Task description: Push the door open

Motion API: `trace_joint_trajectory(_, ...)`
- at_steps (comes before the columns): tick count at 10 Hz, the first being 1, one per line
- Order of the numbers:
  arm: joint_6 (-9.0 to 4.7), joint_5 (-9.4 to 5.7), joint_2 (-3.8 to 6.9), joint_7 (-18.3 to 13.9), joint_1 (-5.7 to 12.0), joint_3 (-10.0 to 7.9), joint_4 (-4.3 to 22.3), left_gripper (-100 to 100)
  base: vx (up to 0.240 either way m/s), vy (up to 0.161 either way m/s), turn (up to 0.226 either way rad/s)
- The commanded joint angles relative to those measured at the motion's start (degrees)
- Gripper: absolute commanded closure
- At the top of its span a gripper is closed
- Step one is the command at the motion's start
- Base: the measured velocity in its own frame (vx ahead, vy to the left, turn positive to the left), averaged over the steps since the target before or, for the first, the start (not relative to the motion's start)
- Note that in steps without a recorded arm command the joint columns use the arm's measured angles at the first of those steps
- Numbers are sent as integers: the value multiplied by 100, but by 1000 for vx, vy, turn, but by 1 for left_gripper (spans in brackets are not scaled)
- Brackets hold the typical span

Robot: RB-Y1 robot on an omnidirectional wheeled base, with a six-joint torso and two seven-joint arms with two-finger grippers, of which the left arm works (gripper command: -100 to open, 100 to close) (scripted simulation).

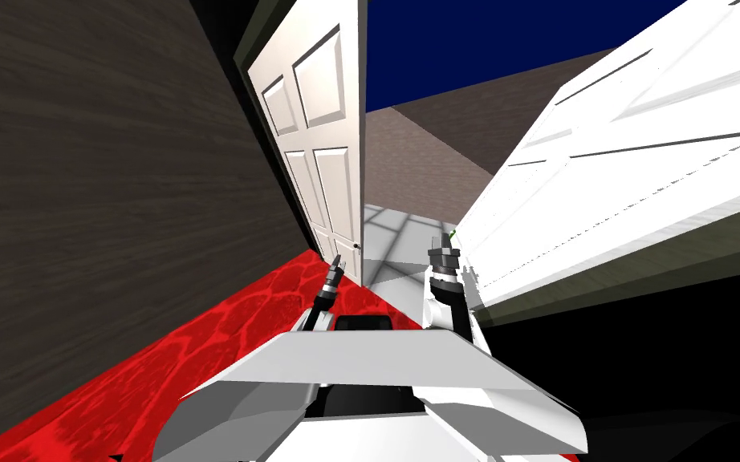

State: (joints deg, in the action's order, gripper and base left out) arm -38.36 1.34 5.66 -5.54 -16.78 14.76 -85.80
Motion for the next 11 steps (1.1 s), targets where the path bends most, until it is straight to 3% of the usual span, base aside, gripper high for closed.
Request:
trace_joint_trajectory(1, -55, 23, 8, 7, 63, 70, 276, -100, 72, 79, -120)
trace_joint_trajectory(11, -257, 148, 24, 45, 411, 437, 1680, -100, 70, 92, -93)
